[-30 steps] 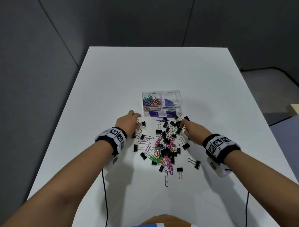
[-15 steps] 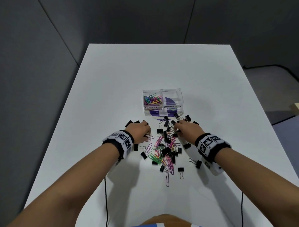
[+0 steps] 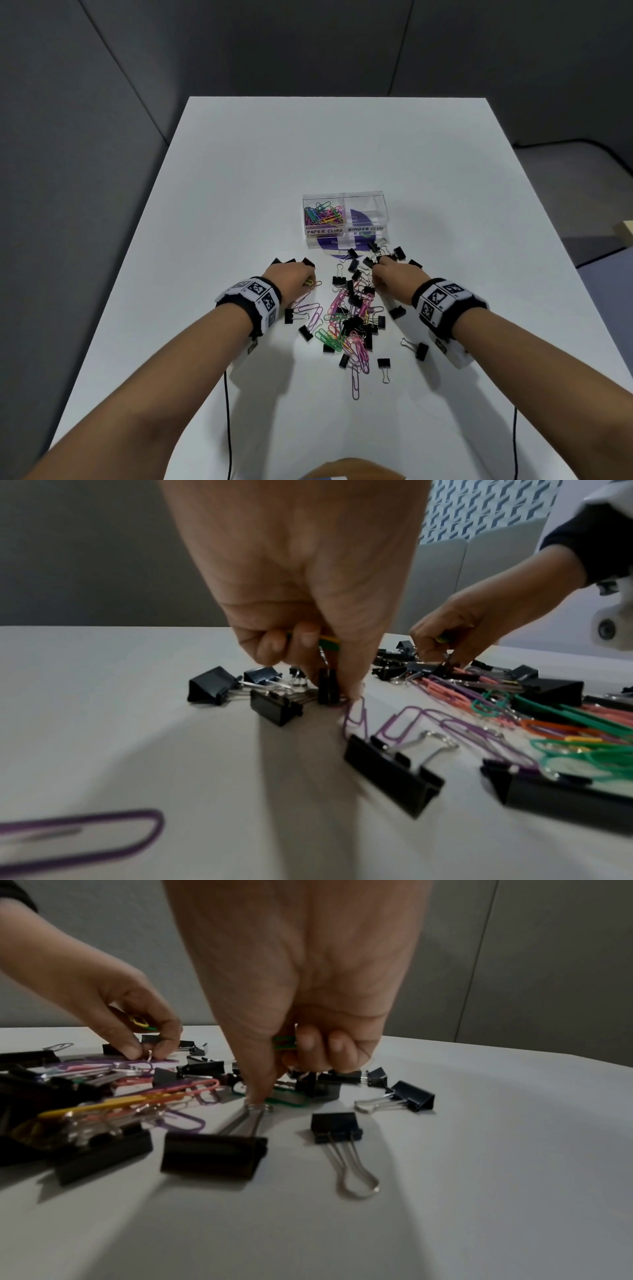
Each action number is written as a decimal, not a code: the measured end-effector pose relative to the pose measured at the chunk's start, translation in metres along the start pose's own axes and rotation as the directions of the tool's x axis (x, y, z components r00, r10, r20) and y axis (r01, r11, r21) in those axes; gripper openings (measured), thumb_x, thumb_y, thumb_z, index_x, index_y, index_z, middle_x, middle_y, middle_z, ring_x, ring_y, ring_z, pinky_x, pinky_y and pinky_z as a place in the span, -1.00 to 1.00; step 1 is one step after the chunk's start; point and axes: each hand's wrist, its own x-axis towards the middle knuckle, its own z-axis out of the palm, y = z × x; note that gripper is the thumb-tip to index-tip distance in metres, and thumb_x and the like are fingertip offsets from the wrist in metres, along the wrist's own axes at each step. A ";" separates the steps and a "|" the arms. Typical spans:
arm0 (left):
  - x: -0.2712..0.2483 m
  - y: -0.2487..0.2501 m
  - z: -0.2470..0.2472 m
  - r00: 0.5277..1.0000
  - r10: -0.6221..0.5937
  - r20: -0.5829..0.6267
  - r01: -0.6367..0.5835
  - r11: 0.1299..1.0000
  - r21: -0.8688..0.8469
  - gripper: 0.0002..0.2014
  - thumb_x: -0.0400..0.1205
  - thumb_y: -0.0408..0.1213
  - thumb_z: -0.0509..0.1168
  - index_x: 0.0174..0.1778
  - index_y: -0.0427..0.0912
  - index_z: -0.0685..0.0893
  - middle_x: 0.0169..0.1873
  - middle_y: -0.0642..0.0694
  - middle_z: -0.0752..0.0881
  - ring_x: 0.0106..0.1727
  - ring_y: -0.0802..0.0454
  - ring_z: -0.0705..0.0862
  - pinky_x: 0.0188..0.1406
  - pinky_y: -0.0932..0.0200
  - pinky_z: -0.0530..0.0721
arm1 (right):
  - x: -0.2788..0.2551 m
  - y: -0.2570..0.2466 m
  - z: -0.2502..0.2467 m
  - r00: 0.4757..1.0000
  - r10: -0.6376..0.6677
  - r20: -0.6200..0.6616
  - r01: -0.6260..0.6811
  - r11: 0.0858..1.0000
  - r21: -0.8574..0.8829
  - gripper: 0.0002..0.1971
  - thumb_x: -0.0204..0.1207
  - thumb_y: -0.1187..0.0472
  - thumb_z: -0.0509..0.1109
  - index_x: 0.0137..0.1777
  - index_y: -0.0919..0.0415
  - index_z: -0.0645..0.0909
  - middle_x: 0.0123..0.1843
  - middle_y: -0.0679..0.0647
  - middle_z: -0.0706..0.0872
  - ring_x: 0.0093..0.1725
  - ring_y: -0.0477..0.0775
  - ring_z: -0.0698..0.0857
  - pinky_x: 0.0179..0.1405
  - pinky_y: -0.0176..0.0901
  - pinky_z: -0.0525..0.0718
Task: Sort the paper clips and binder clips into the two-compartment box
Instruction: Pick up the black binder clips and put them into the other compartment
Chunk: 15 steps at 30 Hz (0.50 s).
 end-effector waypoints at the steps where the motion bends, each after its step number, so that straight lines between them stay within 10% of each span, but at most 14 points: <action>1: 0.001 -0.001 -0.001 1.000 -0.005 -0.001 0.005 1.000 -0.004 -0.75 0.69 -0.25 0.17 0.26 -0.15 0.61 0.22 -0.09 0.68 0.25 -0.07 0.65 0.20 0.08 0.58 | 0.000 0.000 0.000 1.000 0.000 0.002 0.000 1.000 0.008 -0.83 0.57 0.30 0.26 0.12 0.25 0.58 0.18 0.15 0.56 0.05 0.20 0.68 -0.02 0.04 0.66; 8: -0.001 -0.013 -0.016 0.994 -0.060 -0.086 0.050 0.992 -0.119 -0.71 0.74 -0.25 0.03 0.24 -0.24 0.57 0.22 -0.19 0.63 0.22 -0.15 0.61 0.12 0.02 0.54 | -0.007 0.005 -0.004 0.998 -0.056 -0.025 0.058 0.994 0.097 -0.91 0.61 0.23 0.25 0.01 0.24 0.52 0.09 0.11 0.54 -0.13 0.10 0.60 -0.15 -0.12 0.60; 15: -0.008 -0.029 -0.022 0.980 -0.145 -0.135 0.138 0.989 -0.059 -0.70 0.73 -0.20 0.12 0.36 -0.09 0.56 0.28 -0.16 0.50 0.18 -0.16 0.64 0.03 0.07 0.57 | -0.009 0.004 -0.027 0.998 0.062 -0.026 -0.052 0.962 0.267 -0.96 0.62 0.27 0.14 -0.05 0.19 0.33 -0.40 0.01 0.45 -0.41 0.10 0.43 -0.50 -0.22 0.30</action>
